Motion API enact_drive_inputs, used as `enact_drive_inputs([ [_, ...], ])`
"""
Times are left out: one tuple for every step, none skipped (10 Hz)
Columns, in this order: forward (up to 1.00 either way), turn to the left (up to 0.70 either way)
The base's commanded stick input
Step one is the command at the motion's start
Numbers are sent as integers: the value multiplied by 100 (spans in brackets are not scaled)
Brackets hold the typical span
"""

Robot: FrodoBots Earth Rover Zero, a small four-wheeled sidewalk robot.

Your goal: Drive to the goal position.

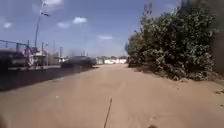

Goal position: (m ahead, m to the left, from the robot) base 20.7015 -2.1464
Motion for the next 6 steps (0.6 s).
enact_drive_inputs([
  [100, 0],
  [100, 0],
  [100, 0],
  [100, 0],
  [100, 0],
  [100, 0],
])
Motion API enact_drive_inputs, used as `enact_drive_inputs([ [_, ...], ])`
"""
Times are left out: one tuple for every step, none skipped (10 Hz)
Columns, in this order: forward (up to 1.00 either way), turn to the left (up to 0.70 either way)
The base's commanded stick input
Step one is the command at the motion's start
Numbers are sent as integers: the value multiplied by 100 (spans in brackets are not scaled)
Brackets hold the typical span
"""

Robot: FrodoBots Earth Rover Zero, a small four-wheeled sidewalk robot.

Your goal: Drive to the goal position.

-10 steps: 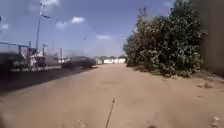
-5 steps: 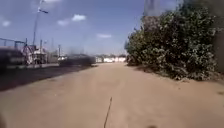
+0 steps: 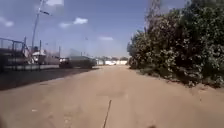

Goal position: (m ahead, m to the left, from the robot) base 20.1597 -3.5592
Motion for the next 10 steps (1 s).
enact_drive_inputs([
  [100, 0],
  [100, 0],
  [100, 0],
  [100, 0],
  [100, 0],
  [100, 0],
  [100, 0],
  [100, 0],
  [100, 0],
  [100, 0],
])
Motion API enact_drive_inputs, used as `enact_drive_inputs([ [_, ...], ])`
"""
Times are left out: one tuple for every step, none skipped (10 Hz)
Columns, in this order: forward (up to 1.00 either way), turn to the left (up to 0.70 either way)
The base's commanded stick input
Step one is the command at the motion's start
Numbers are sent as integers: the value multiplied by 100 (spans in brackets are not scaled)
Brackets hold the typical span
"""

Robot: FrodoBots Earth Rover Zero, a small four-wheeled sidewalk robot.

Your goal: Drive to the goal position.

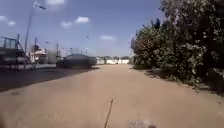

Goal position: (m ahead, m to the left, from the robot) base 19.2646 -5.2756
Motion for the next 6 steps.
enact_drive_inputs([
  [100, 0],
  [100, 0],
  [100, 0],
  [100, 0],
  [100, 0],
  [100, 0],
])
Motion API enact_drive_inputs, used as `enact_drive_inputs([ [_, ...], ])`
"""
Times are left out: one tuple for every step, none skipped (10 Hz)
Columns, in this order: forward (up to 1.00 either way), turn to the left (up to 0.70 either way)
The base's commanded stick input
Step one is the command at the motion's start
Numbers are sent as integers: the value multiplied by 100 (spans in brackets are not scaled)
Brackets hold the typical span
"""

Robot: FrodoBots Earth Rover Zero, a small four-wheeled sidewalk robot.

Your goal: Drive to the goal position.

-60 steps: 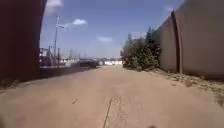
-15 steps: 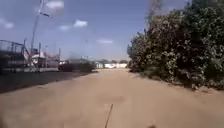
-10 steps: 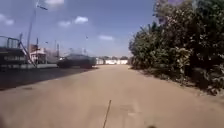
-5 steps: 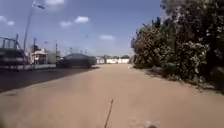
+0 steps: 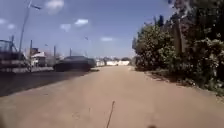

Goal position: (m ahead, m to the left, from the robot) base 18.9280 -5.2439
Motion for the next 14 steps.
enact_drive_inputs([
  [100, 0],
  [100, 0],
  [100, 0],
  [100, 0],
  [100, 0],
  [100, 0],
  [100, 0],
  [100, 0],
  [100, 0],
  [100, 0],
  [100, 0],
  [100, 0],
  [100, 0],
  [100, 0],
])
